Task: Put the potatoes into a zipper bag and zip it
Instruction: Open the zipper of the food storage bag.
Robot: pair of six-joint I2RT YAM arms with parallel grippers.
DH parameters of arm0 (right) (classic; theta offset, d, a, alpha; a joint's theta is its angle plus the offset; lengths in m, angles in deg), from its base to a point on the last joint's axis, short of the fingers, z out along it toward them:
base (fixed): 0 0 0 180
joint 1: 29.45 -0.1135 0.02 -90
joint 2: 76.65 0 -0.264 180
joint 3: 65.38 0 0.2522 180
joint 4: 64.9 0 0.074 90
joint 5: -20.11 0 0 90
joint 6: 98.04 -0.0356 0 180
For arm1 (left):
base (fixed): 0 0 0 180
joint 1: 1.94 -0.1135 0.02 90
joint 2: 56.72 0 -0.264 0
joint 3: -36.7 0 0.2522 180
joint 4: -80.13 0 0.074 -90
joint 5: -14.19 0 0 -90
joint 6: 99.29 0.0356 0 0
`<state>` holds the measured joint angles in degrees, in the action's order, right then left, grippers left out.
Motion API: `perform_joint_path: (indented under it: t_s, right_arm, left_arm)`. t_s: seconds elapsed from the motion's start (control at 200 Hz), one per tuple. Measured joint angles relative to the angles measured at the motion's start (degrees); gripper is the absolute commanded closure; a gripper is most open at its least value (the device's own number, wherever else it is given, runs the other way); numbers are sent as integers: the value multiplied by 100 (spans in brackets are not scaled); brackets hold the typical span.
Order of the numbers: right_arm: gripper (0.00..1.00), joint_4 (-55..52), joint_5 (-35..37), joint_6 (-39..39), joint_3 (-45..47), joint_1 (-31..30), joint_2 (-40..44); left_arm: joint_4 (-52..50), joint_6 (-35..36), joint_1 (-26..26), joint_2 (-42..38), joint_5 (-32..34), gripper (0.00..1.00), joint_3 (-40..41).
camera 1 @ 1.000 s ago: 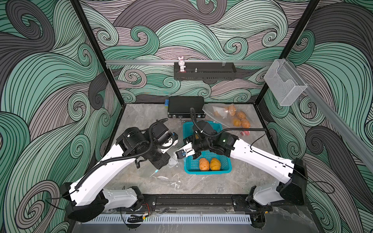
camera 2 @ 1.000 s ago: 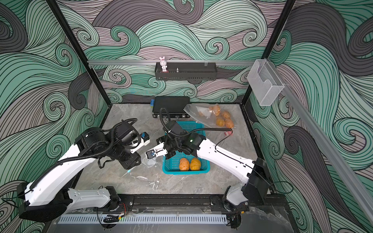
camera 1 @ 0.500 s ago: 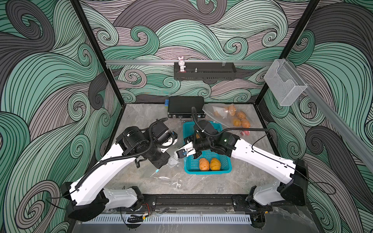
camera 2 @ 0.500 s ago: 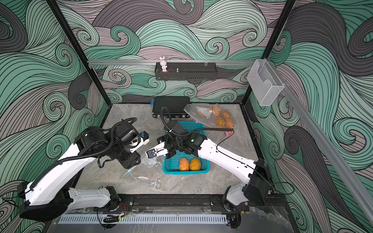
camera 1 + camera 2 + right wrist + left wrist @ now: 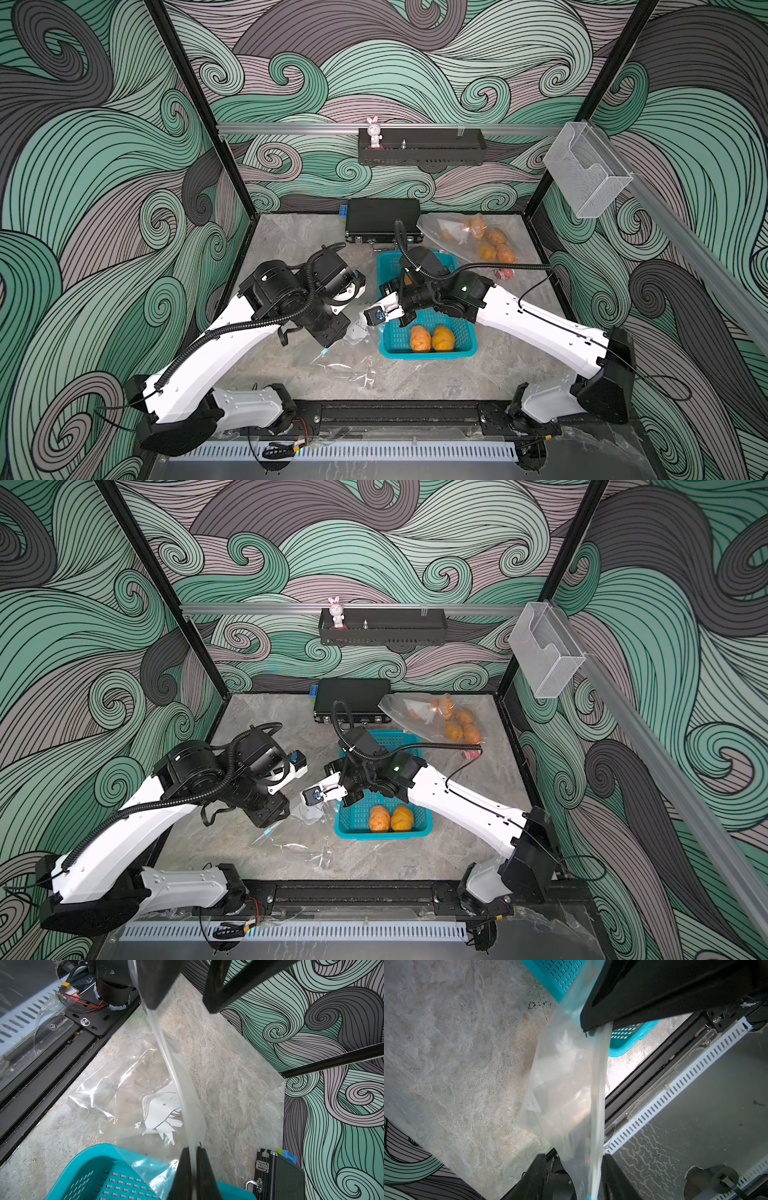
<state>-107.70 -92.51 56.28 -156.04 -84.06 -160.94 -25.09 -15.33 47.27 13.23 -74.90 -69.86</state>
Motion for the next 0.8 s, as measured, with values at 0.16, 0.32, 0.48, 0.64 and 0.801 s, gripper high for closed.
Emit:
perform_joint_path:
  t_s: [0.16, 0.32, 0.48, 0.64, 0.801]
  right_arm:
    - [100, -42, -17, 0, 0, 0, 0]
    - [100, -61, -33, 0, -2, 7, -9]
    - [100, -153, -35, 0, -101, 26, -101]
    - [100, -210, -39, 0, -184, 31, -114]
    - [100, -216, -42, 2, -199, 33, -114]
  left_arm:
    - [0, 0, 0, 9, -4, 54, 0]
    - [0, 0, 46, 7, -50, 54, 0]
    - [4, 2, 79, 7, -107, 54, 4]
    - [4, 4, 81, 13, -107, 56, 4]
    - [7, 2, 83, 87, -92, 59, 7]
